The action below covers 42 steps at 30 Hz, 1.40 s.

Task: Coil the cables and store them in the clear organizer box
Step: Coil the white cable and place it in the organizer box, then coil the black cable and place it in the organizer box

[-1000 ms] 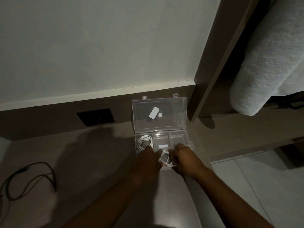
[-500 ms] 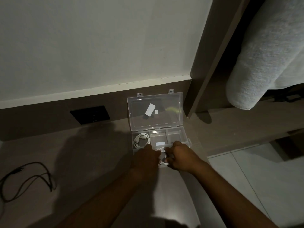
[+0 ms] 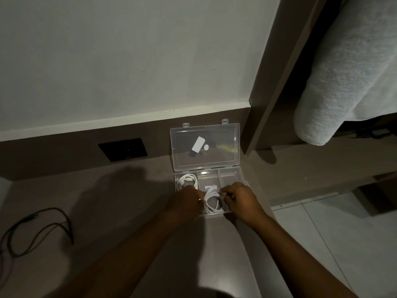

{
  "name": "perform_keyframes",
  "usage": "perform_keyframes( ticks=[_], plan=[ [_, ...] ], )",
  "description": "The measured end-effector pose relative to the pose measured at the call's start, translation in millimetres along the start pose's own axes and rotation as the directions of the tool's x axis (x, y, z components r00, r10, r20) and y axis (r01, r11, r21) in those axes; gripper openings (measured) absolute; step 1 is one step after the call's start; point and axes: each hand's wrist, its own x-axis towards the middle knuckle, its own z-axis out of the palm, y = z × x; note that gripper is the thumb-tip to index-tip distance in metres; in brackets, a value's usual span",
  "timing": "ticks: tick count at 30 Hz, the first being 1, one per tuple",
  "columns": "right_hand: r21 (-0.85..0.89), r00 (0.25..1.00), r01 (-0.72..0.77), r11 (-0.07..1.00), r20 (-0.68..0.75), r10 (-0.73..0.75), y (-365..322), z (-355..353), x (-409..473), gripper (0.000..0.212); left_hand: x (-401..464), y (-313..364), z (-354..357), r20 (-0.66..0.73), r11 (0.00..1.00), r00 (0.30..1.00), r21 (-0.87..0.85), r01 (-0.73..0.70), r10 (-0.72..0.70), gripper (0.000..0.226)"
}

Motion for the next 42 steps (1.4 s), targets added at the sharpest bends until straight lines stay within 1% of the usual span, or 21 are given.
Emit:
perform_keyframes(
  ticks=[3, 6, 9, 11, 13, 15, 17, 19, 20, 23, 25, 26, 28, 30, 32, 35, 37, 39, 40, 41, 42],
  plan=[
    [-0.030, 0.998, -0.019, 0.999, -0.065, 0.017, -12, -4, -3, 0.017, -8, -3, -2, -0.037, 1.000, 0.999, -0.004, 0.016, -0.016, 0.019],
    [-0.046, 0.990, -0.008, 0.999, -0.143, 0.001, -36, -10, -7, 0.014, -25, -19, -11, -0.074, 0.988, 0.988, -0.082, 0.127, -0.133, 0.020],
    [-0.046, 0.967, 0.064, 0.997, -0.245, -0.073, -75, -7, -11, 0.012, -59, -45, -26, -0.124, 0.968, 0.969, -0.164, 0.191, -0.213, 0.023],
    [-0.007, 0.950, 0.169, 0.986, -0.265, -0.164, -114, 8, -16, 0.012, -96, -71, -35, -0.188, 0.931, 0.931, -0.253, 0.263, -0.314, 0.027],
    [0.064, 0.943, 0.296, 0.953, -0.179, -0.281, -158, 36, -22, 0.013, -139, -105, -42, -0.265, 0.873, 0.853, -0.333, 0.357, -0.450, 0.027],
    [0.121, 0.923, 0.384, 0.916, -0.033, -0.382, -197, 70, -23, 0.011, -181, -137, -49, -0.335, 0.805, 0.744, -0.384, 0.453, -0.578, 0.020],
    [0.132, 0.897, 0.413, 0.901, 0.114, -0.428, -232, 112, -19, 0.013, -221, -166, -57, -0.404, 0.743, 0.624, -0.401, 0.537, -0.669, 0.020],
    [0.141, 0.889, 0.387, 0.911, 0.205, -0.410, -258, 147, -11, 0.017, -253, -186, -63, -0.450, 0.701, 0.540, -0.400, 0.590, -0.712, 0.011],
    [0.135, 0.887, 0.375, 0.917, 0.236, -0.397, -270, 162, -7, 0.022, -266, -192, -65, -0.469, 0.689, 0.511, -0.399, 0.606, -0.720, 0.006],
    [0.095, 0.869, 0.372, 0.923, 0.315, -0.382, -303, 194, 3, 0.043, -290, -204, -65, -0.507, 0.687, 0.472, -0.439, 0.579, -0.721, 0.024],
    [0.093, 0.862, 0.367, 0.926, 0.341, -0.376, -322, 209, 7, 0.043, -299, -215, -68, -0.502, 0.657, 0.440, -0.433, 0.618, -0.745, 0.008],
    [0.095, 0.859, 0.369, 0.925, 0.345, -0.378, -332, 218, 8, 0.043, -304, -224, -71, -0.504, 0.638, 0.419, -0.419, 0.645, -0.755, 0.009],
    [0.089, 0.844, 0.379, 0.921, 0.374, -0.384, -347, 232, 8, 0.047, -317, -244, -77, -0.494, 0.624, 0.421, -0.380, 0.682, -0.761, 0.013],
    [0.074, 0.811, 0.414, 0.907, 0.423, -0.404, -357, 242, 6, 0.041, -326, -259, -79, -0.473, 0.626, 0.455, -0.310, 0.716, -0.755, 0.021],
    [0.070, 0.820, 0.390, 0.918, 0.428, -0.381, -364, 253, 5, 0.028, -331, -276, -75, -0.439, 0.665, 0.532, -0.241, 0.707, -0.725, 0.037],
    [0.112, 0.879, 0.301, 0.947, 0.352, -0.321, -365, 255, 12, 0.023, -331, -296, -63, -0.380, 0.765, 0.690, -0.080, 0.639, -0.615, 0.034],
    [0.119, 0.908, 0.265, 0.957, 0.303, -0.289, -358, 244, 23, 0.022, -332, -301, -56, -0.358, 0.795, 0.733, -0.045, 0.605, -0.579, 0.039],
    [0.057, 0.939, 0.255, 0.965, 0.223, -0.261, -344, 222, 37, 0.022, -332, -298, -51, -0.453, 0.825, 0.711, -0.110, 0.554, -0.538, 0.037],
    [-0.001, 0.954, 0.239, 0.971, 0.187, -0.235, -334, 208, 46, 0.021, -330, -292, -51, -0.519, 0.833, 0.669, -0.183, 0.522, -0.532, 0.030],
    [-0.091, 0.964, 0.218, 0.972, 0.177, -0.199, -323, 194, 54, 0.021, -328, -281, -55, -0.547, 0.815, 0.609, -0.311, 0.490, -0.575, 0.023],
    [-0.220, 0.969, 0.194, 0.956, 0.197, -0.151, -314, 180, 60, 0.020, -325, -267, -62, -0.523, 0.760, 0.553, -0.478, 0.440, -0.649, 0.016]
  ],
)
